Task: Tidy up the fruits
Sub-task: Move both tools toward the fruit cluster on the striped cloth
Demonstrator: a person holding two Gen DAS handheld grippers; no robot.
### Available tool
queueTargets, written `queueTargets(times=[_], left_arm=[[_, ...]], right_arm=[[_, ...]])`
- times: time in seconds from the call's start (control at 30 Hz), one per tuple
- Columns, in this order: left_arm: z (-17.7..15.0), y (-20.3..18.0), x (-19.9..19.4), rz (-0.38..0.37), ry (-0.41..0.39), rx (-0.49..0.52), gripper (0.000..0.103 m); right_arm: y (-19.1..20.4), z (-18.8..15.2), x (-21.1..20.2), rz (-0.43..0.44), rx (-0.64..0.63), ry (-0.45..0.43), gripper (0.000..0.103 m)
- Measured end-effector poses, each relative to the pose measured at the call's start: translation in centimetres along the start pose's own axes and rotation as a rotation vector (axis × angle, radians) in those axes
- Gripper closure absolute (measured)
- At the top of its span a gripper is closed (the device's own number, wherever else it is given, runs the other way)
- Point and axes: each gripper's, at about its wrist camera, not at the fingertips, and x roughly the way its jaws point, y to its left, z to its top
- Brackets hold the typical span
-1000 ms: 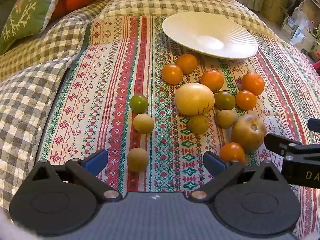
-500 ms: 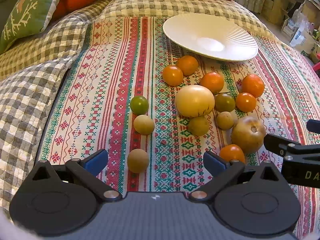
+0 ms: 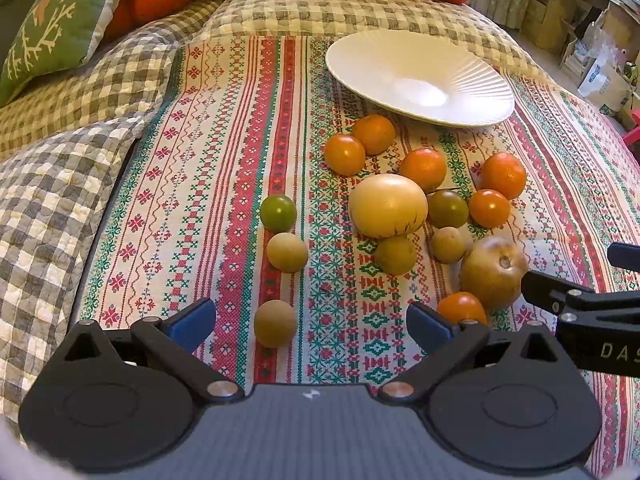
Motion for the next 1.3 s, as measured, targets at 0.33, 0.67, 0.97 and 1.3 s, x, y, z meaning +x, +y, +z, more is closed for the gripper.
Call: queueTargets(times=[0.33,0.67,0.97,1.3], left_arm=[[0.0,-0.16,0.02,-0.001,0.002,0.001,0.007],[0.04,-0.19,0.04,-0.003,0.003,0.001,0.007],[0.07,-0.18,0.03,-0.004,0.003,0.001,0.007],[0.25,-0.01,0.02,-0.02,0.01,0.005,0.007]], right_arm=[[-0.08,-0.11,0.0,0.001,0.004,0.0,0.0],[-0.11,-0.04,-0.06,0.001,0.009,0.002,0.0],[-0.24,0.01,-0.02,0.001,0.014,0.002,0.0],[-0.42,0.04,0.09,0.008,0.027,0.003,0.0]])
